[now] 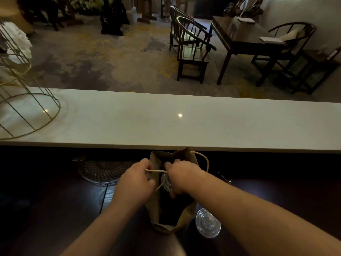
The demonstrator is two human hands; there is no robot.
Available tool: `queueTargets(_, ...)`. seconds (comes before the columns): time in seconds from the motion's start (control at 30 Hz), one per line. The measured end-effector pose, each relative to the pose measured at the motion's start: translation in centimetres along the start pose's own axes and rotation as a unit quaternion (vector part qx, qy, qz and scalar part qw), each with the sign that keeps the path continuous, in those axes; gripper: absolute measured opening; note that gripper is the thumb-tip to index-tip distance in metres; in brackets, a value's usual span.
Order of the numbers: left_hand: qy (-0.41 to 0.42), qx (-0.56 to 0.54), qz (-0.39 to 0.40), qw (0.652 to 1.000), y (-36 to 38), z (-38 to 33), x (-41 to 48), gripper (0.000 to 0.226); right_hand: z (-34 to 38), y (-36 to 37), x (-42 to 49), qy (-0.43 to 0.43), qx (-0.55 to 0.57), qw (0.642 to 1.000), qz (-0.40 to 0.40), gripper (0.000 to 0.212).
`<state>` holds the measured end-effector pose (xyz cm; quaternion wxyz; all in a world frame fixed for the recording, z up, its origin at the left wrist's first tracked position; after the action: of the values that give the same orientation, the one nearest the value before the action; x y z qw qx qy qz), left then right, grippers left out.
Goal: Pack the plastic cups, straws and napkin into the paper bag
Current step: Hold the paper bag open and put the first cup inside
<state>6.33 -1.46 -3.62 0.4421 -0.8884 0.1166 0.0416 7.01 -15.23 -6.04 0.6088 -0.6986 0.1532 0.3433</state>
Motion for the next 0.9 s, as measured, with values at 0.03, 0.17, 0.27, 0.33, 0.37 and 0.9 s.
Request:
queueTargets(0.03, 0.003, 0.008, -0.001, 1.000, 0.0, -0.1, 0.0, 0.018, 0.0, 0.4, 0.8, 0.003, 0.005, 1.000, 0.016, 0.091)
queueTargets(0.17, -0.001, 0.008, 0.002, 1.000, 0.1, -0.5, 0.1, 0.018, -0.3, 1.7, 3.7, 0.017, 0.043, 0.997, 0.064, 0.078)
queueTargets(0.27, 0.001, 0.006, -0.001, 1.000, -0.2, -0.9, 0.1, 0.020, -0.6, 2.2, 5.4, 0.027, 0.054, 0.996, 0.062, 0.074)
queueTargets(0.33, 0.000, 0.012, -0.003, 1.000, -0.3, -1.1, 0.0, 0.020, -0.9, 2.4, 6.4, 0.027, 0.055, 0.996, 0.057, 0.073)
queueTargets(0.37, -0.001, 0.014, -0.004, 1.000, -0.3, -1.2, 0.0, 0.020, -1.0, 2.4, 6.9, 0.025, 0.060, 0.996, 0.055, 0.070)
queueTargets(0.9, -0.016, -0.031, 0.008, 0.999, 0.7, -1.5, 0.1, 0.020, -1.6, 5.2, 11.8, 0.044, 0.066, 0.995, 0.063, 0.050)
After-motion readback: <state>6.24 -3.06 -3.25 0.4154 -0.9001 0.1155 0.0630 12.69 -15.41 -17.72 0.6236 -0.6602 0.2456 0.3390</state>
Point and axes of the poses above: each hand's wrist, its own x-axis towards the middle knuckle, its own y-axis out of the palm, z = x × y, the point moved 9 cm from there along x, towards the middle knuckle, and after that the axes turned 7 degrees about z, right-handed, at the moved point
